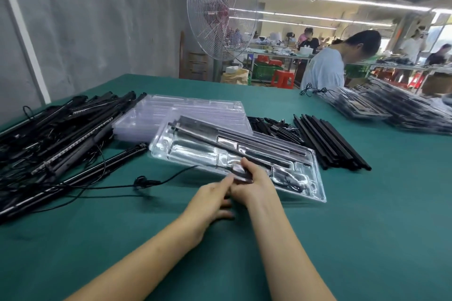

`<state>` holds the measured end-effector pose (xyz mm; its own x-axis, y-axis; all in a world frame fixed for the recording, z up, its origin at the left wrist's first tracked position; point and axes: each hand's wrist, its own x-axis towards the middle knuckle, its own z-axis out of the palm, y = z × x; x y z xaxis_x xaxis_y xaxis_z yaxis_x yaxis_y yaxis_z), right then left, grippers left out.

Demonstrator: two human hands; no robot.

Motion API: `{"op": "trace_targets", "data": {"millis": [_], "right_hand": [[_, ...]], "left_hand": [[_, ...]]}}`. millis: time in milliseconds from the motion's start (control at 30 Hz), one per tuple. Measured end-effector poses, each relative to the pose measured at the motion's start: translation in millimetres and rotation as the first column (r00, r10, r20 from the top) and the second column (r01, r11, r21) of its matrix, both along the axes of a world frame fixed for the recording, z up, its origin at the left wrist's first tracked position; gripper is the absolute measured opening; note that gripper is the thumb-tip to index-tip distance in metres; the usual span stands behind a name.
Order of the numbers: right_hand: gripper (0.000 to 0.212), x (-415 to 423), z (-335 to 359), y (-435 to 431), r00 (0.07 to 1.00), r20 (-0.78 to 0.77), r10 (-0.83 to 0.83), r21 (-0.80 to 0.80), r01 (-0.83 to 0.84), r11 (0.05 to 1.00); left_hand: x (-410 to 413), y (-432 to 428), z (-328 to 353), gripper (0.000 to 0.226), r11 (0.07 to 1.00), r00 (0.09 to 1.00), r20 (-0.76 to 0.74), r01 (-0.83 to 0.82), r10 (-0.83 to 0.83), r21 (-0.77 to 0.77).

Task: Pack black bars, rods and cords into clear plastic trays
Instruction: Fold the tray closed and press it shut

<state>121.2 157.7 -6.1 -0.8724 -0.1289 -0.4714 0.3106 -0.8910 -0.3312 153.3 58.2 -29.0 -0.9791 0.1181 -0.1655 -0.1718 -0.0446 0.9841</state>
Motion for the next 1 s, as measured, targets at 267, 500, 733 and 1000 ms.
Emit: {"op": "trace_targets", "data": {"millis": [267,500,733,1000], "right_hand": [[0.014,-3.7,10.1,-16.0,0.998,0.042,-0.049,0.187,0.040,0.982],[0.010,-2.2,7.3,-11.4,0.996,0.005,-0.093,0.296,0.088,0.951],[0.012,-8.9,-2.9,-12.9,0.996,0.001,-0.089,0.254,0.086,0.963],[0.011,-12.4,-9.9,-15.9,0.995,-0.011,-0.101,0.253,0.101,0.962]], "left_hand": [[-31.4,36.3,17.1,0.028,0.761,0.900,0.374,-0.401,0.224,0.510],[-44.4,42.6,21.4,0.011,0.741,0.876,0.421,-0.442,0.235,0.506],[-46.7,34.1,11.6,0.012,0.704,0.865,0.399,-0.487,0.306,0.516],[-47.1,24.1,7.1,0.014,0.731,0.902,0.352,-0.415,0.250,0.543]]}}
